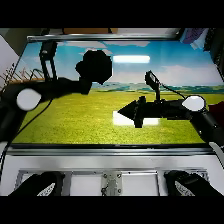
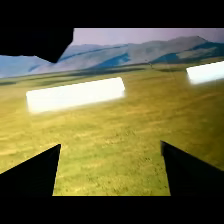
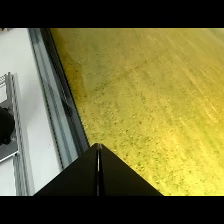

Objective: Fold the clothes and pants, and hang the long-sleeved shirts on hangers.

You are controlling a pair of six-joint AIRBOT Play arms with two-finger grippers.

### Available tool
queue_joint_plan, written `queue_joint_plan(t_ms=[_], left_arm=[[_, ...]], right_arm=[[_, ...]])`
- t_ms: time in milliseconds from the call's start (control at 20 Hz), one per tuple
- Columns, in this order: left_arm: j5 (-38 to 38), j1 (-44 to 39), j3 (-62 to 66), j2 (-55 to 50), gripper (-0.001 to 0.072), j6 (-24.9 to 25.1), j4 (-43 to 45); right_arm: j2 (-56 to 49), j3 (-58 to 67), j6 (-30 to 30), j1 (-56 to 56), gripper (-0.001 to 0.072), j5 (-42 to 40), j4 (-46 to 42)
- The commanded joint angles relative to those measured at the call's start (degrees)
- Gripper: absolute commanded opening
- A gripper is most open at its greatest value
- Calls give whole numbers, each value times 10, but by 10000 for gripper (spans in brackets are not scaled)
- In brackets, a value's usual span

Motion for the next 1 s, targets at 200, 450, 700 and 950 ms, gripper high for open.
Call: queue_joint_plan(t_ms=[200, 450, 700, 950], left_arm=[[14, 93, 282, -409, 720, 20, -3], [30, 91, 487, -641, 720, 18, -37], [173, 91, 428, -653, 720, 18, -158], [139, 83, 454, -651, 23, 18, -157]], right_arm=[[0, 0, 0, 0, 28, 0, 0], [0, 0, 0, 0, 28, 0, 0], [0, 0, 0, 0, 27, 0, 0], [0, 0, 0, 0, 28, 0, 0]])
